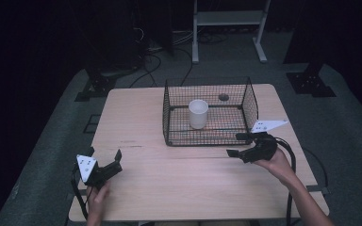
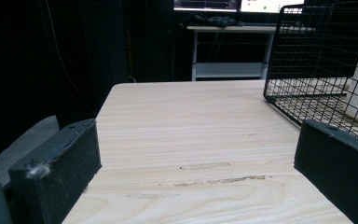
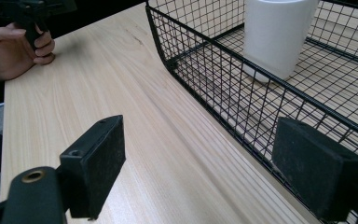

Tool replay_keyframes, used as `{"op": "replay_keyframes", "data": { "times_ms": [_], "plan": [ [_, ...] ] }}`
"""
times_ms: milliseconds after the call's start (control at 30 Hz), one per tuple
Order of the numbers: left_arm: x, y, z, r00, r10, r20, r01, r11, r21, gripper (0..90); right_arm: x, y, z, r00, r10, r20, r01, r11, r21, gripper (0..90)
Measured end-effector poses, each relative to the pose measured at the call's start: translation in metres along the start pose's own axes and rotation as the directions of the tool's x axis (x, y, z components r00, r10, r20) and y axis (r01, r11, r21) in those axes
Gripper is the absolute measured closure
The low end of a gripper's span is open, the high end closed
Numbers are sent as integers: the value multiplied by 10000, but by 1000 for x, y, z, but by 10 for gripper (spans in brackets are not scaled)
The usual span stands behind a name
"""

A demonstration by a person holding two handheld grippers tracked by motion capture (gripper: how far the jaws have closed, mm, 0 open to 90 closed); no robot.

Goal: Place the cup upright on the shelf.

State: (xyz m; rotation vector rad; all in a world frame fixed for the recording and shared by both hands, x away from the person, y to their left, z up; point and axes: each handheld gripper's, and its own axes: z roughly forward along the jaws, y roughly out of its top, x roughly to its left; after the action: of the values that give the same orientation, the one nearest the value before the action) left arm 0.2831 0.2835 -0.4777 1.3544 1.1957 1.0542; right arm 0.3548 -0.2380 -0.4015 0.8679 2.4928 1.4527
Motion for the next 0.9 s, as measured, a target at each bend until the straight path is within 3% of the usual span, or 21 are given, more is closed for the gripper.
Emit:
{"op": "replay_keyframes", "data": {
  "times_ms": [167, 667, 833, 900],
  "plan": [
    [0, 0, 0, 10000, -2, -3, 2, 10000, 7, 0, 1, -3, -1, 9998, -86, 191, 86, 10000, 25, 164],
    [0, 0, 0, 10000, 12, -3, -12, 10000, -9, 0, 5, -35, -9, 9982, 470, 366, -450, 9976, -531, 164],
    [0, 0, 0, 10000, 31, -10, -31, 10000, 0, 0, 14, -52, -13, 9959, 669, 615, -602, 9926, -1052, 164],
    [-1, 0, 0, 10000, 41, -14, -41, 10000, -5, 0, 21, -63, -17, 9944, 875, 594, -781, 9864, -1447, 163]
  ]
}}
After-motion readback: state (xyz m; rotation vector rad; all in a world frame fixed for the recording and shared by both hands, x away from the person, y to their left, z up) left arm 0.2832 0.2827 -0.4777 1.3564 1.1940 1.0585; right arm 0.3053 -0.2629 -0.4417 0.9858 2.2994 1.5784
